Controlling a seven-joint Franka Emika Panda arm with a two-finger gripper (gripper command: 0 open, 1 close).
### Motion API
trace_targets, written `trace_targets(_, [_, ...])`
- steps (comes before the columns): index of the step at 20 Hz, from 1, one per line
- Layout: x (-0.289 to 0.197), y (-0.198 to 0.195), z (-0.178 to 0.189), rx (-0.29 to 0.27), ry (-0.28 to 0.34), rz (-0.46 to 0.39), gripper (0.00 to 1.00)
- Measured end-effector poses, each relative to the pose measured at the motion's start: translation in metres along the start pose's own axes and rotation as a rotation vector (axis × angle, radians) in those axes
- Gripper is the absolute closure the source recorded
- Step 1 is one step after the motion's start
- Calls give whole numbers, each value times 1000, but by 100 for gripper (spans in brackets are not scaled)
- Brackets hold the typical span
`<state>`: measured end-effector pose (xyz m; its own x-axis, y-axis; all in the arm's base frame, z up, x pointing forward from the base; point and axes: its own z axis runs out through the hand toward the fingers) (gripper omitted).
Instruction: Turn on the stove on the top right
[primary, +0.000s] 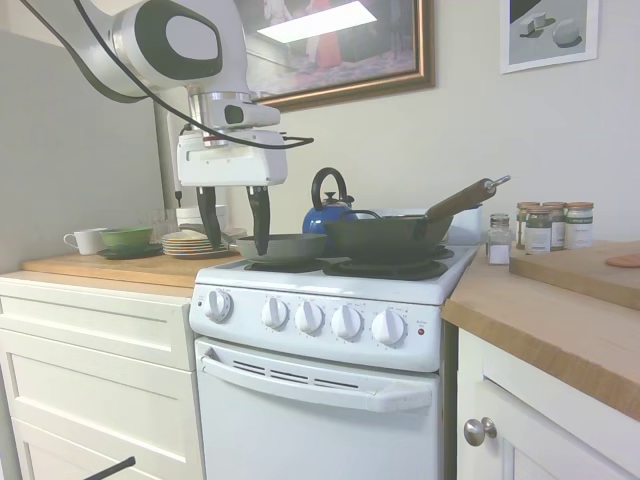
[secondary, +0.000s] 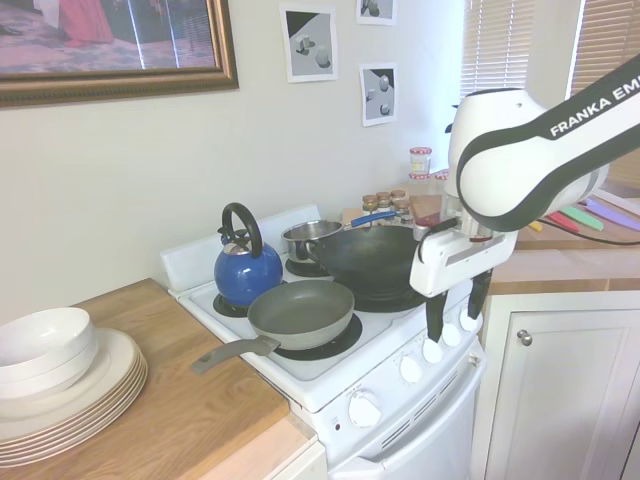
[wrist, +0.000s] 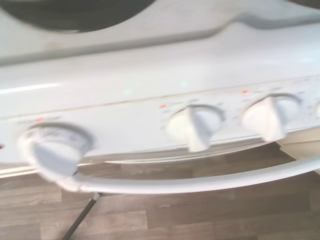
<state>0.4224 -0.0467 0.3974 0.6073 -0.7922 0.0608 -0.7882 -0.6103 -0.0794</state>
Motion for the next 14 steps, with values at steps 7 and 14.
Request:
trace_targets(7, [32, 9, 14, -21, -18, 37, 0])
trace_targets(14, [54, 16, 24, -31, -33, 53, 0])
